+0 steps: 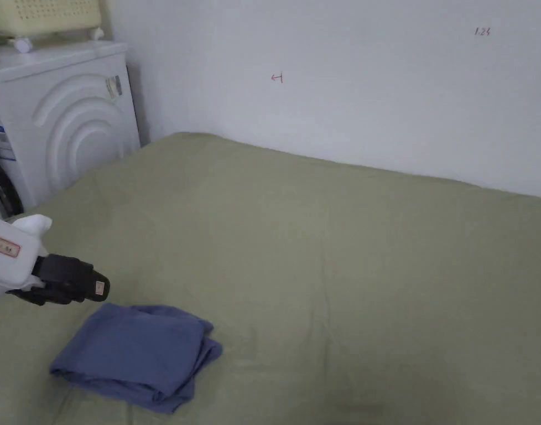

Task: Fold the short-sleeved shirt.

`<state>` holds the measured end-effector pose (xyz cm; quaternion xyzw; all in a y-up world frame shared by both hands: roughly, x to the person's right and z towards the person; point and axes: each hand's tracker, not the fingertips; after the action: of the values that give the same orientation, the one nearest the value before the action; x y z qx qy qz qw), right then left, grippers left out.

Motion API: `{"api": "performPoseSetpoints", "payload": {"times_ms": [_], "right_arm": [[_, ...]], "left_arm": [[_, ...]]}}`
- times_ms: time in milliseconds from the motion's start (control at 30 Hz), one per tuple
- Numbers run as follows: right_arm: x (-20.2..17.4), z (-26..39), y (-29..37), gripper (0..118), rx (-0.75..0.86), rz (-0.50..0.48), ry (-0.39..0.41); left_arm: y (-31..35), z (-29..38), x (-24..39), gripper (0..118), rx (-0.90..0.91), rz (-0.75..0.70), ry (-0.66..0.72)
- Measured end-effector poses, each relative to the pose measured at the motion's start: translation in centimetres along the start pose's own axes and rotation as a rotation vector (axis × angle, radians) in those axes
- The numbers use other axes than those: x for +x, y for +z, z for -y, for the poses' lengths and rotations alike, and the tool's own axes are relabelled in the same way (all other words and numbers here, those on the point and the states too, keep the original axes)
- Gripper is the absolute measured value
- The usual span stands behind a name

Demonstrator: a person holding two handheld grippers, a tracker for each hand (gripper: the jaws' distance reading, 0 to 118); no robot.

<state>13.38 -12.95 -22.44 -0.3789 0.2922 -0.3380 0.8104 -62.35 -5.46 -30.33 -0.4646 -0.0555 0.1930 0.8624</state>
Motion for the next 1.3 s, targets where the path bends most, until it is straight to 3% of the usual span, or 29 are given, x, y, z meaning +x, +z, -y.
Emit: {"api": "performPoseSetpoints", "payload": {"times_ms": [33, 133, 167, 200, 233, 333, 400, 533, 600, 1000, 1300], "right_arm": [[-0.7, -0.2, 0.7, 0, 0.025, 0.012, 0.032], [-2.8, -0.9, 2.6, 0, 0.09, 0.056, 0.105], [-3.9, -1.0, 3.2, 0, 0.12, 0.101, 0.165], [-5.1, -1.1, 3.9, 0, 0.153, 0.168, 0.234], [-6.5, -1.0, 4.4, 0, 0.186, 0.253, 0.315], [-9.5, -0.6, 5.1, 0, 0.321, 0.555, 0.586], [-11.4, -0.4, 5.5, 0, 0.426, 0.688, 0.673], [-13.5, -0.6, 7.0, 0, 0.62, 0.7, 0.663], [-14.3, -0.5, 7.2, 0, 0.678, 0.718, 0.698], [-16.2, 0.1, 6.3, 0, 0.691, 0.726, 0.782], [-16.2, -0.3, 6.8, 0, 0.719, 0.727, 0.755]], "left_arm": [[-0.2, 0.9, 2.5, 2, 0.04, 0.01, -0.016], [-1.2, 3.4, 10.1, 2, 0.165, 0.021, -0.102], [-0.7, 4.4, 11.8, 2, 0.181, 0.058, -0.098], [-1.1, 5.4, 14.2, 2, 0.214, 0.106, -0.055], [-1.3, 6.5, 17.1, 2, 0.259, 0.115, -0.104], [-1.1, 10.1, 25.2, 2, 0.386, 0.003, -0.205], [-1.0, 12.6, 29.4, 2, 0.488, 0.036, -0.252], [-2.0, 15.6, 35.4, 2, 0.587, 0.041, -0.314], [-1.9, 16.7, 37.9, 2, 0.675, 0.008, -0.355], [0.2, 17.2, 43.1, 2, 0.808, -0.087, -0.462], [0.3, 17.5, 42.9, 2, 0.798, -0.096, -0.475]]}}
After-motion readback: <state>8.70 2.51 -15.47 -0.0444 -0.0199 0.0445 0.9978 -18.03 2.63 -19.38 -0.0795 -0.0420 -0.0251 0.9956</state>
